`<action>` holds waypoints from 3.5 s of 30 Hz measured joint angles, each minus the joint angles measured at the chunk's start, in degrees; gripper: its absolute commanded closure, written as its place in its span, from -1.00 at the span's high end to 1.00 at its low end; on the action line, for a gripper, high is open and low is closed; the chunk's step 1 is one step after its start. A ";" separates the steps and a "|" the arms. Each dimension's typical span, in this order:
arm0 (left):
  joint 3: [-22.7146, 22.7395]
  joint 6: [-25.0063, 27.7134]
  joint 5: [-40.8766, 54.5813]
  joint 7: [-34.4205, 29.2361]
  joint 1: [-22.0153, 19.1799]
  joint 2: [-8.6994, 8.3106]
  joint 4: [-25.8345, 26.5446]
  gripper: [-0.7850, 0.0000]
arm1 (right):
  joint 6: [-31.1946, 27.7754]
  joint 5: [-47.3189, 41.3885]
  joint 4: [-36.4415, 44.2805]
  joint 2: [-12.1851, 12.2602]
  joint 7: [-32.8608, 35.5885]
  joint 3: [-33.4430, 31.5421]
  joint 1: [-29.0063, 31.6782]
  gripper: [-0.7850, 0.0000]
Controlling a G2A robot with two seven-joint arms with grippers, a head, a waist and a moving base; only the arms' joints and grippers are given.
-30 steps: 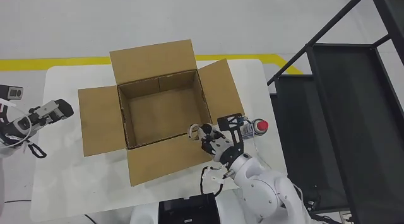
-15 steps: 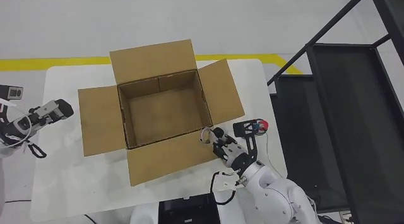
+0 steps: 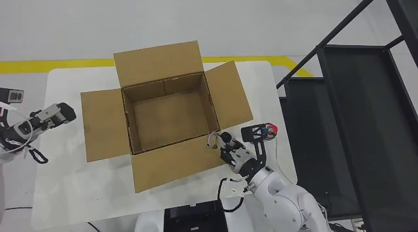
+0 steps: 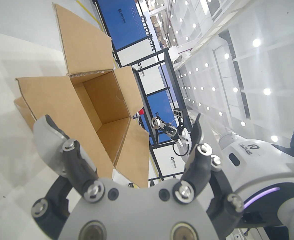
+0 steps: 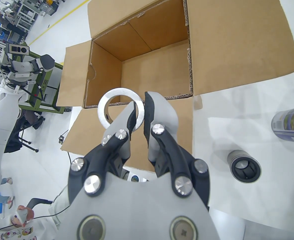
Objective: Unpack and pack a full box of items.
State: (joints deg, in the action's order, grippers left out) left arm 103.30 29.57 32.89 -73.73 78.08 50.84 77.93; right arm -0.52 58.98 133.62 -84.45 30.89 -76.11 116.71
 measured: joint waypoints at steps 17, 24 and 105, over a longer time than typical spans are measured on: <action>0.00 0.00 0.00 0.00 0.00 0.00 0.00 1.00 | -7.25 -4.84 1.02 2.23 -2.49 -22.72 14.91 -1.00; 0.00 0.00 0.00 0.00 0.00 0.00 0.00 1.00 | -5.53 0.12 -0.12 2.46 -2.30 -22.38 17.97 -1.00; 0.00 0.00 0.00 0.00 0.00 0.00 0.00 1.00 | 13.89 9.88 -12.42 1.89 -20.00 -14.38 12.34 1.00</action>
State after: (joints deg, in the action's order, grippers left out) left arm 103.30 29.57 32.89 -73.73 78.08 50.84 77.93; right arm 13.37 68.87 121.20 -82.57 10.89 -90.49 129.05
